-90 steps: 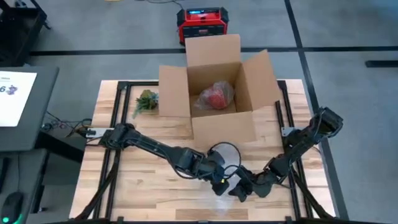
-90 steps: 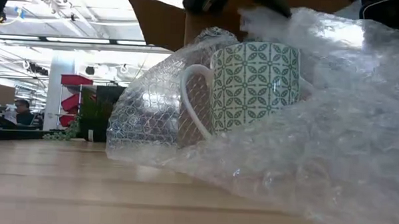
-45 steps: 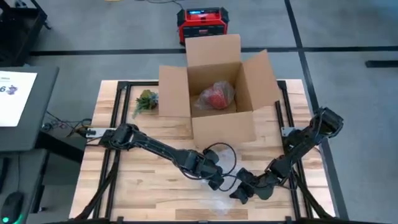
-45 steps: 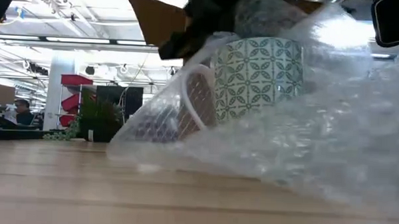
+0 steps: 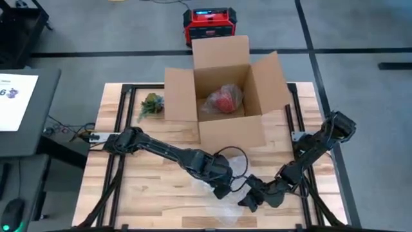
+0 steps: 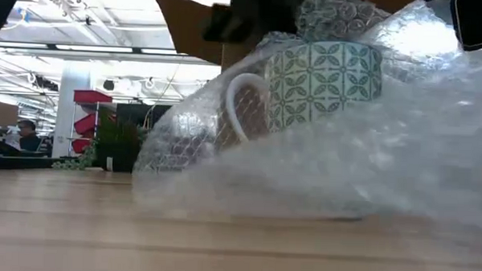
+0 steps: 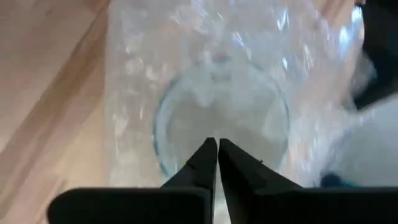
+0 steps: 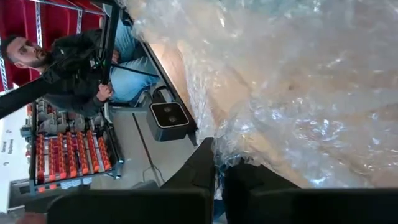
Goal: Wrap mug
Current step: Wrap the white mug with bubble wrap
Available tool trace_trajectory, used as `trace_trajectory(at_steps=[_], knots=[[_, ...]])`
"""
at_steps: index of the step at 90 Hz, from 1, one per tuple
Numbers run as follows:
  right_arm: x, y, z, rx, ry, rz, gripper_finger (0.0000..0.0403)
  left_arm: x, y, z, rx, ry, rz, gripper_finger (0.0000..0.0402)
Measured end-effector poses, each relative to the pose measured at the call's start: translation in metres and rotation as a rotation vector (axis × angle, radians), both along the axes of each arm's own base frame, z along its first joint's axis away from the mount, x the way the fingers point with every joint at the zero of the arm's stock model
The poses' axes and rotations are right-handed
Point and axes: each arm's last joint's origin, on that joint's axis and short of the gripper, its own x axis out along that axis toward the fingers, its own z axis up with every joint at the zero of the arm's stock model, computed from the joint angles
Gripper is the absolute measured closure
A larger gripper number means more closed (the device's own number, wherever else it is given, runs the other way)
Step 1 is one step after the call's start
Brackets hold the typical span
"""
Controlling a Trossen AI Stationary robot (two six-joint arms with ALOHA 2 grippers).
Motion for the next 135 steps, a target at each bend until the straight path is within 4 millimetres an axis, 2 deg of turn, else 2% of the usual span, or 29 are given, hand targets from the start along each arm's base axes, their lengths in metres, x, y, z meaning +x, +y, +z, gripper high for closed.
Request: trace_trajectory(at_steps=[6, 15, 25, 31, 39, 55, 75, 82, 98, 124, 135], knots=[[0.0, 0.0, 0.0, -0.001, 0.0, -0.001, 0.0403, -0.006, -0.002, 0.007, 0.016, 0.045, -0.024, 0.0402], [0.0, -0.001, 0.0, -0.006, 0.001, 0.0, 0.0403, -0.008, -0.006, 0.021, 0.0, 0.017, -0.05, 0.0402], [0.0, -0.001, 0.0, -0.012, 0.0, 0.004, 0.0403, 0.001, -0.014, 0.034, -0.038, -0.136, -0.088, 0.0402], [0.0, -0.001, 0.0, -0.012, 0.0, 0.003, 0.0403, 0.009, -0.017, 0.033, -0.063, -0.212, -0.088, 0.0402], [0.0, -0.001, 0.0, -0.012, 0.0, 0.004, 0.0403, 0.016, -0.015, 0.02, -0.063, -0.226, -0.072, 0.0402], [0.001, 0.0, 0.0, -0.006, -0.003, 0.005, 0.0403, 0.021, 0.001, -0.027, -0.017, -0.152, 0.021, 0.0402], [0.001, 0.0, 0.0, 0.002, -0.002, 0.002, 0.0403, 0.024, 0.008, -0.059, -0.034, -0.172, 0.041, 0.0401], [0.001, 0.0, 0.0, 0.003, -0.003, 0.001, 0.0403, 0.024, 0.01, -0.062, -0.046, -0.163, 0.052, 0.0401], [0.001, 0.0, 0.0, 0.006, -0.002, 0.0, 0.0403, 0.025, 0.011, -0.048, -0.035, -0.133, 0.028, 0.0401], [0.001, 0.0, 0.001, 0.007, -0.003, 0.001, 0.0403, 0.012, 0.005, 0.021, -0.037, -0.101, -0.062, 0.0401], [0.001, 0.0, 0.001, 0.006, -0.003, 0.0, 0.0403, 0.009, -0.009, 0.03, -0.124, -0.115, -0.124, 0.0401]])
